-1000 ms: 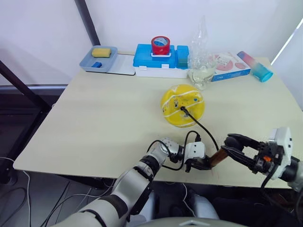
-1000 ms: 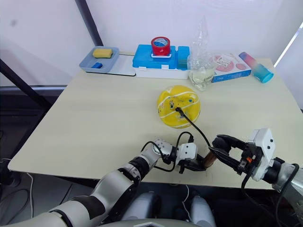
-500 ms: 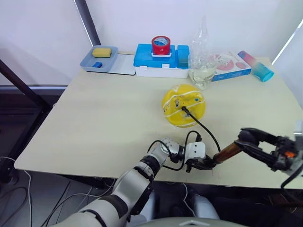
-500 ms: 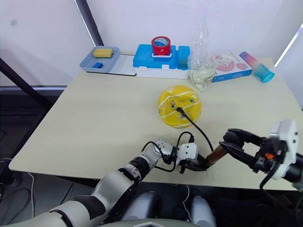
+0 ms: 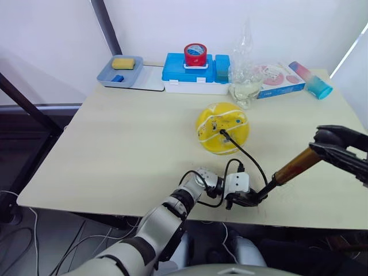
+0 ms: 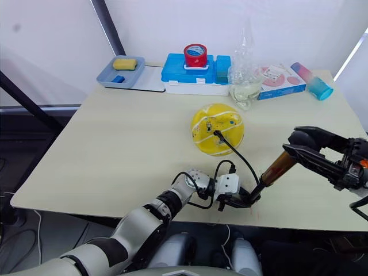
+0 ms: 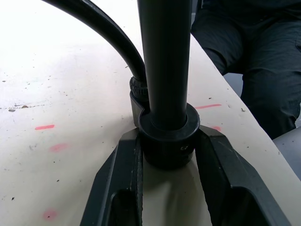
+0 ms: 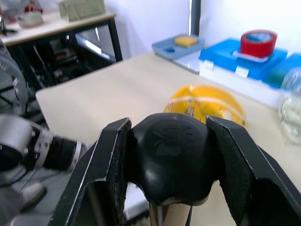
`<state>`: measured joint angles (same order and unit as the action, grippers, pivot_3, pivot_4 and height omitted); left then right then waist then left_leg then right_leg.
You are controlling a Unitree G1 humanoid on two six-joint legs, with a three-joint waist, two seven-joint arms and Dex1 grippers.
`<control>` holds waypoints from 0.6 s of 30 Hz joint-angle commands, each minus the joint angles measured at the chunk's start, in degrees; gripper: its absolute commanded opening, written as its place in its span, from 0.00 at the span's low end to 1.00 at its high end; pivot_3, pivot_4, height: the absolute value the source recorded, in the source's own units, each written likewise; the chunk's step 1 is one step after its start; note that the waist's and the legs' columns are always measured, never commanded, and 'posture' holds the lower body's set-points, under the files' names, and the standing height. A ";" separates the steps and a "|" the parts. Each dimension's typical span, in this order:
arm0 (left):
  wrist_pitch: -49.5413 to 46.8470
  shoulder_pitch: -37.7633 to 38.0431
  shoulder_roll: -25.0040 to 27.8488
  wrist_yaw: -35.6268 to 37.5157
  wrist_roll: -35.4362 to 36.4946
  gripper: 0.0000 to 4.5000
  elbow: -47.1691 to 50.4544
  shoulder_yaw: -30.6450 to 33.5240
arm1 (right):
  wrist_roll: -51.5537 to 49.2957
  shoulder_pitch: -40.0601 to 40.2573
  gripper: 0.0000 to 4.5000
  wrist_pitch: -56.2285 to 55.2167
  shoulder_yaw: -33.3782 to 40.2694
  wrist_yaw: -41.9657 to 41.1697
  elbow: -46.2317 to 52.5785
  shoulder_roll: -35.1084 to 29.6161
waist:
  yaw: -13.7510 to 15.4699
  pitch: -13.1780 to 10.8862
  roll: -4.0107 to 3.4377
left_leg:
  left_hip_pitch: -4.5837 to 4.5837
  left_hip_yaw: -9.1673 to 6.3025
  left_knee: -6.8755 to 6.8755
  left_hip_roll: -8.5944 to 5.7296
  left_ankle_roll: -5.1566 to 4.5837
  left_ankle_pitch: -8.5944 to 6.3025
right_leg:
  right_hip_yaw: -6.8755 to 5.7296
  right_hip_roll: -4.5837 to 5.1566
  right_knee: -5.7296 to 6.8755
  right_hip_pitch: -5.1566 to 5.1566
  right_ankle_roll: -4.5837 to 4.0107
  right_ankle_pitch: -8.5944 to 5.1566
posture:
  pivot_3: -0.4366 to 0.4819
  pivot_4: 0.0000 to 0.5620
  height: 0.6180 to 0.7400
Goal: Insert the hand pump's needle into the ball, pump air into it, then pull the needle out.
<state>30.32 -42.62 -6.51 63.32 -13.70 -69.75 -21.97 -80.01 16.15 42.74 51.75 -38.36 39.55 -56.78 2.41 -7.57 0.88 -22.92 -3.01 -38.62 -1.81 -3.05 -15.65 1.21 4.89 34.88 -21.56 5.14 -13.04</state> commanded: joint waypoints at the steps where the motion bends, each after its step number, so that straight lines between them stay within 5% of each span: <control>1: -0.50 0.88 0.24 0.57 -1.86 0.25 -1.61 -1.40 | 2.50 -1.26 0.45 -2.78 -0.25 2.57 0.77 2.92 | -0.03 0.00 0.02 | 0.00 0.00 0.00 0.00 0.00 0.00 | 0.00 0.00 0.00 0.00 0.00 0.00 | 0.48 0.27 0.97; 18: -1.22 0.42 -0.02 0.55 -1.89 0.25 -1.81 -1.35 | 33.89 5.78 0.45 -19.06 -28.18 -5.71 -2.78 19.66 | -0.22 0.16 0.16 | 0.15 -0.03 0.00 0.04 0.00 0.00 | -0.01 -0.18 0.06 0.00 -0.01 0.00 | 0.48 0.27 0.97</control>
<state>30.28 -42.66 -6.68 63.30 -13.79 -70.16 -22.00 -49.45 21.18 25.25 24.32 -43.54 38.28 -37.30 2.19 -7.41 1.05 -22.77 -3.02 -38.62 -1.76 -3.04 -15.65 1.21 4.72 34.95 -21.56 5.14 -13.04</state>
